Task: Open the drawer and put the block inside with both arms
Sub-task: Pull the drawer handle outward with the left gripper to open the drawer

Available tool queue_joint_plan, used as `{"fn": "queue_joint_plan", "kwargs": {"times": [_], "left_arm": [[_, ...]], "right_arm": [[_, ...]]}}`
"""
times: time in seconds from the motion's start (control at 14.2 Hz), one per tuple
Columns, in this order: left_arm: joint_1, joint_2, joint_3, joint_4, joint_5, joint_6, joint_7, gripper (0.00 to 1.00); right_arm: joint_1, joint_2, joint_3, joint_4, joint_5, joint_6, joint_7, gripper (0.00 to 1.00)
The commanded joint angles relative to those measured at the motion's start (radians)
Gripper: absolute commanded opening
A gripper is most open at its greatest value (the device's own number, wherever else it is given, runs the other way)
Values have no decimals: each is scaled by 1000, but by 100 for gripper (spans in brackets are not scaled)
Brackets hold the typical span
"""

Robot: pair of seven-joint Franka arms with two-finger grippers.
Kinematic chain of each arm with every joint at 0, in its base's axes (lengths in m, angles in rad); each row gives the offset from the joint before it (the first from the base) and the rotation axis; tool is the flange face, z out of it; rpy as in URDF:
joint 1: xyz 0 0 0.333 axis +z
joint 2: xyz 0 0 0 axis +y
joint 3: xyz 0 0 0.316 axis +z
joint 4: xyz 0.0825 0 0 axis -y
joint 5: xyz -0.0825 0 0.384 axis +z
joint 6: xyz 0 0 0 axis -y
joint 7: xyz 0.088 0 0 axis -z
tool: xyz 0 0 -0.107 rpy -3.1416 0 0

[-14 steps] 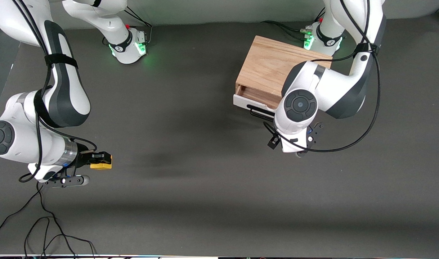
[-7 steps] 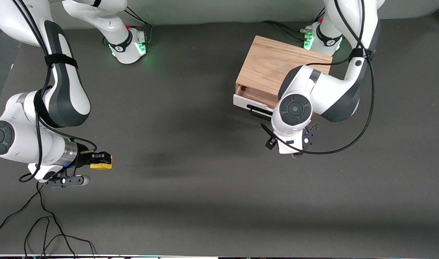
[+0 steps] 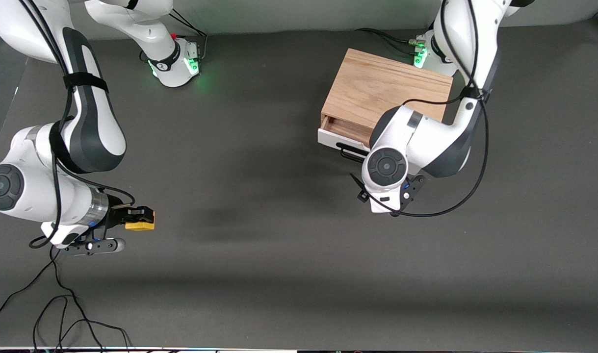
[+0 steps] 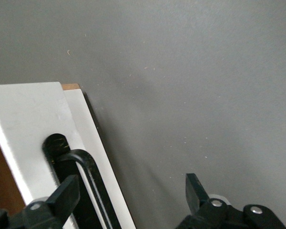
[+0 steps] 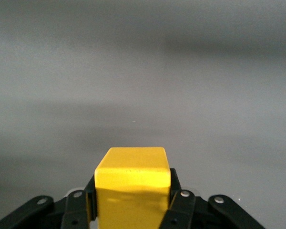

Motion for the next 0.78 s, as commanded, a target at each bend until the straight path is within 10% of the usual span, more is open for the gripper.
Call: {"fn": "queue_joint_plan", "kwargs": {"times": [0.0,0.71], "left_arm": [[-9,-16,7,-22,-35,6,6,99],[-1,-8,7,-58,-78,0,12,99]], "right_arm": [[9,8,-5,24,15,-20,22,30],[22,19,-1,27,15,-16,65,30]]}}
